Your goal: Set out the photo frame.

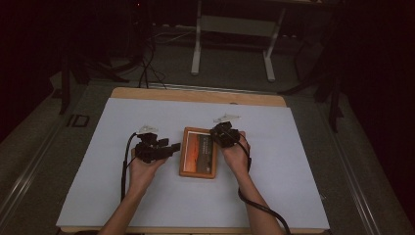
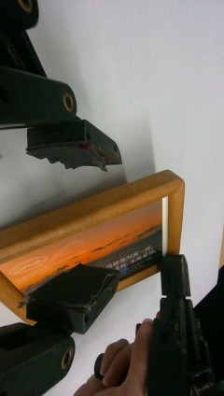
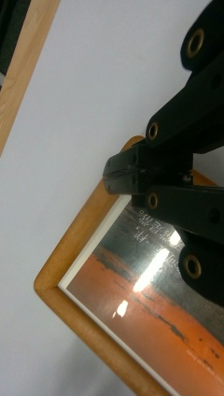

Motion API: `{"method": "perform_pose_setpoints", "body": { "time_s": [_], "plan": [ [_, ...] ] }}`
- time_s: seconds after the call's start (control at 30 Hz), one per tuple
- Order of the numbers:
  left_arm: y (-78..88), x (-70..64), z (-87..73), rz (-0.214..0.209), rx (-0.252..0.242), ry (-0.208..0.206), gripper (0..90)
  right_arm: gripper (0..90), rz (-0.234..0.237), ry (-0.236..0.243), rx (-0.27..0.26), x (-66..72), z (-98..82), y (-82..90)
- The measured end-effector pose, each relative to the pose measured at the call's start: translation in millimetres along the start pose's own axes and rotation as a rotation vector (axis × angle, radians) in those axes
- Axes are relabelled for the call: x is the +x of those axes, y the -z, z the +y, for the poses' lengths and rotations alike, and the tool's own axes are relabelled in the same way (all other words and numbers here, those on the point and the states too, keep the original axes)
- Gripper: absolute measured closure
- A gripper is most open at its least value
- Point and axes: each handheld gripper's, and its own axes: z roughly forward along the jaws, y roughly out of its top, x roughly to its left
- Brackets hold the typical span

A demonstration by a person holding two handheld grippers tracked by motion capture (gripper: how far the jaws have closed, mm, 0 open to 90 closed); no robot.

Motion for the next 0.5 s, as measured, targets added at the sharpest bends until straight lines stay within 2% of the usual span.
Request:
{"method": "perform_pose_setpoints", "body": {
  "time_s": [0.5],
  "plan": [
    [1.1, 0.3, 0.4, -0.004, -0.003, -0.001, 39.1, 89.8, -0.027, -0.023, 0.03, -11.7, -7.3, -4.3]
  ]
}}
